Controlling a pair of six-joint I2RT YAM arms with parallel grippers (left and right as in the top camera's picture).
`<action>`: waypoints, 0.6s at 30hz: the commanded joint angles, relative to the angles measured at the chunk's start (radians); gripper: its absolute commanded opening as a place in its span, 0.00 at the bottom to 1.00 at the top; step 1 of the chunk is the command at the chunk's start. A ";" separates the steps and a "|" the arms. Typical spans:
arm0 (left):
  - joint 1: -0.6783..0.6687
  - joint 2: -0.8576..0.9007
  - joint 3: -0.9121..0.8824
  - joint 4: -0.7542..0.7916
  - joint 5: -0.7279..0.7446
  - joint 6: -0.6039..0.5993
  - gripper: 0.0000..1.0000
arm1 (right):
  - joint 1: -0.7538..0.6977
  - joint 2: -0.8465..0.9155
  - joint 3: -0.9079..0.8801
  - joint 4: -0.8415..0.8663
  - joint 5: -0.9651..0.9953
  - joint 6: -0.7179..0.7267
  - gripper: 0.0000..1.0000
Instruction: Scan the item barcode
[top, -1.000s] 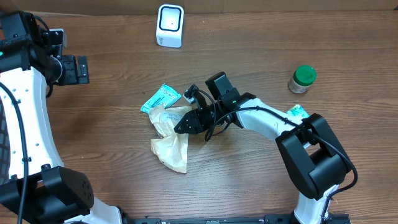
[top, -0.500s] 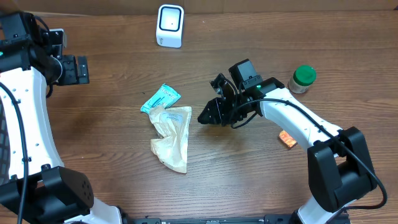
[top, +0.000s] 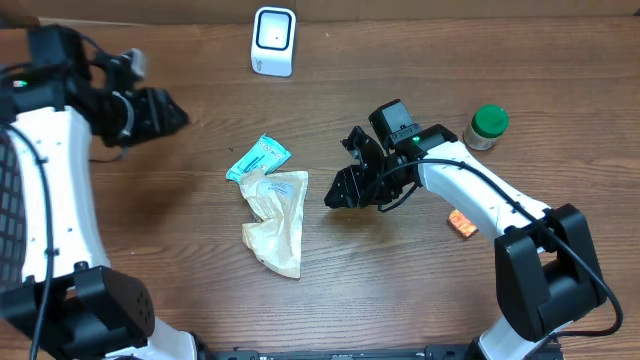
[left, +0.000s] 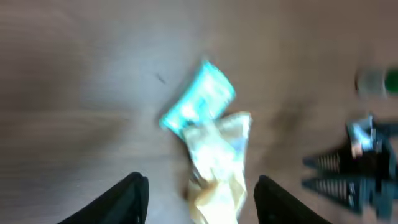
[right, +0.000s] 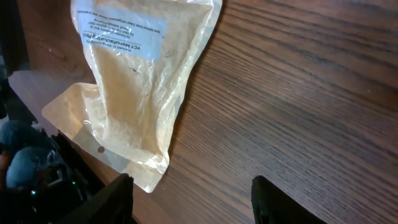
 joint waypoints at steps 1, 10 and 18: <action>-0.068 0.008 -0.166 0.008 0.071 0.113 0.61 | 0.002 -0.015 0.016 0.007 0.005 -0.008 0.59; -0.127 0.008 -0.567 0.305 0.223 0.222 0.92 | 0.002 -0.015 0.016 0.008 0.005 -0.008 0.64; -0.251 0.009 -0.697 0.541 0.166 0.099 1.00 | 0.002 -0.015 0.016 0.011 0.005 -0.008 0.69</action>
